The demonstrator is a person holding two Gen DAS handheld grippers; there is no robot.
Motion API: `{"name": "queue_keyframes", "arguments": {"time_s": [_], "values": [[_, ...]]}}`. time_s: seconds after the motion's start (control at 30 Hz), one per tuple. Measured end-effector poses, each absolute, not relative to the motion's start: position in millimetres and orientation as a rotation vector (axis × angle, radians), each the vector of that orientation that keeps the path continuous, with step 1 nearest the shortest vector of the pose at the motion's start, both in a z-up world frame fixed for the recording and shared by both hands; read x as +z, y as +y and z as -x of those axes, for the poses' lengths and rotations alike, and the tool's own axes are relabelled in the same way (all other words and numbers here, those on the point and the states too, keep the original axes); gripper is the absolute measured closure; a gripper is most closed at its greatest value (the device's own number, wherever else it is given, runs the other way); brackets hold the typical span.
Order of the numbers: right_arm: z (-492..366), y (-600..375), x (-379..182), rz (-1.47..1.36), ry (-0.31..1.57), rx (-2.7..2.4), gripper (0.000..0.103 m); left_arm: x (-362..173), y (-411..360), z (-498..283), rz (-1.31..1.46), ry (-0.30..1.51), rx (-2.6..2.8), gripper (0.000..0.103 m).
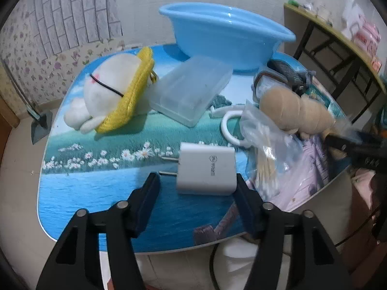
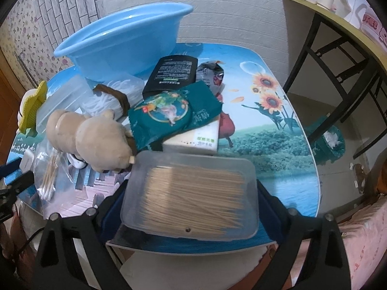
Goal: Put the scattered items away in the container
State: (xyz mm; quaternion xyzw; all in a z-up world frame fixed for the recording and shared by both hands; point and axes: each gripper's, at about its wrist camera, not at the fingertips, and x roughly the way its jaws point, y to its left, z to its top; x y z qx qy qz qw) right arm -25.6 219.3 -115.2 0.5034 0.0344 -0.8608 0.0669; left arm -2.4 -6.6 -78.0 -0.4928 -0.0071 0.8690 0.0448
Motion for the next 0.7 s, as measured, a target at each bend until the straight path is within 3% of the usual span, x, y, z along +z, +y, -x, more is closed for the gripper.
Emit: {"name": "queue_keyframes", "arguments": {"time_s": [0.3, 0.7], "values": [[21, 222, -101, -1.449, 0.107, -2.614, 0.008, -67, 2, 4, 1.439, 0.032, 2.705, 0.045], [19, 197, -45, -1.185, 0.143, -2.583, 0.008, -20, -6, 22, 1.340, -0.109, 2.754, 0.045]]}}
